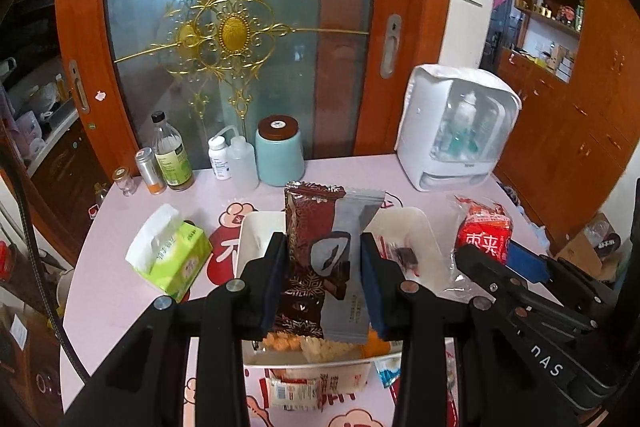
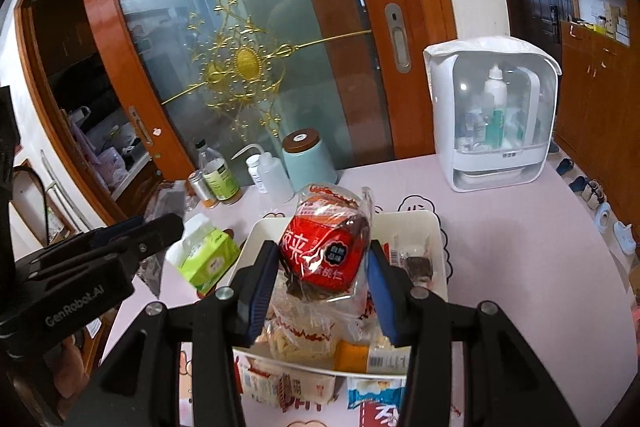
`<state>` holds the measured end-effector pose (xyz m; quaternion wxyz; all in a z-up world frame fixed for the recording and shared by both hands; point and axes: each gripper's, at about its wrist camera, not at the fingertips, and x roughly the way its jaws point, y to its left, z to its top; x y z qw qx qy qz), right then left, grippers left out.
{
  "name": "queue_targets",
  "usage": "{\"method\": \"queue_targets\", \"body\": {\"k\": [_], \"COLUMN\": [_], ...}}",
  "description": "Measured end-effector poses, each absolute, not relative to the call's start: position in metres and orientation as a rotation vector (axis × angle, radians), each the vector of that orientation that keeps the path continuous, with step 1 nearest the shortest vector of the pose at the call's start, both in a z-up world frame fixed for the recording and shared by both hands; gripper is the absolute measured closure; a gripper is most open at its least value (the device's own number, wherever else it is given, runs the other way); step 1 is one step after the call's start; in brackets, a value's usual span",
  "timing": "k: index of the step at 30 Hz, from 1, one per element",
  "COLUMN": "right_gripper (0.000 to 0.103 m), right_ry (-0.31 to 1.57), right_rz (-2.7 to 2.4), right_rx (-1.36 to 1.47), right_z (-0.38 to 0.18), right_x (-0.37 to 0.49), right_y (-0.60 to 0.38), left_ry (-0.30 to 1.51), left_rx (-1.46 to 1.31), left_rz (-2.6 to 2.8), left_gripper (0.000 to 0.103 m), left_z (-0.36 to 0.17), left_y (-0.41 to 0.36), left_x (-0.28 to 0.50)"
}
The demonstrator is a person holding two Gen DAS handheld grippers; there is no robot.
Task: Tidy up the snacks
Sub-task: 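Lift and carry both held snacks over the white tray, then open both tools to drop the snacks into the tray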
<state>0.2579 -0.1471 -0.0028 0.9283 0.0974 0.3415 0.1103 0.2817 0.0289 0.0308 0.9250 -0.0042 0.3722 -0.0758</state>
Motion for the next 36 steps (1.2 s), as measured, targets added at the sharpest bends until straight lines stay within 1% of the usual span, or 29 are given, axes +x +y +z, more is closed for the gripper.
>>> {"method": "queue_targets", "body": {"k": [12, 15, 16, 17, 18, 19, 20, 22, 30, 36], "right_gripper": [0.058, 0.056, 0.056, 0.055, 0.054, 0.049, 0.042, 0.037, 0.036, 0.036], "right_ry": [0.799, 0.83, 0.833, 0.834, 0.836, 0.837, 0.837, 0.835, 0.842, 0.84], "right_rz": [0.171, 0.158, 0.158, 0.155, 0.148, 0.145, 0.142, 0.131, 0.12, 0.118], "right_rx": [0.182, 0.163, 0.162, 0.158, 0.149, 0.142, 0.136, 0.129, 0.151, 0.165], "right_z": [-0.041, -0.052, -0.054, -0.056, -0.057, -0.058, -0.058, -0.059, -0.063, -0.062], "right_x": [0.297, 0.302, 0.303, 0.303, 0.304, 0.303, 0.303, 0.302, 0.288, 0.272], "right_y": [-0.14, -0.139, -0.139, -0.139, -0.139, -0.138, -0.137, -0.137, -0.139, -0.14], "left_ry": [0.851, 0.868, 0.869, 0.872, 0.88, 0.882, 0.876, 0.87, 0.9, 0.888], "left_rx": [0.012, 0.022, 0.022, 0.02, 0.016, 0.01, 0.005, 0.005, 0.02, 0.046], "left_rz": [-0.093, -0.075, -0.073, -0.073, -0.073, -0.077, -0.078, -0.082, -0.065, -0.062], "left_gripper": [0.068, 0.067, 0.062, 0.043, 0.029, 0.007, 0.005, 0.005, 0.005, 0.005], "left_z": [-0.01, -0.018, -0.02, -0.021, -0.023, -0.024, -0.024, -0.025, -0.033, -0.029], "left_y": [0.028, 0.029, 0.03, 0.031, 0.033, 0.034, 0.036, 0.038, 0.045, 0.049], "left_x": [0.319, 0.325, 0.326, 0.327, 0.328, 0.329, 0.328, 0.327, 0.319, 0.298]}}
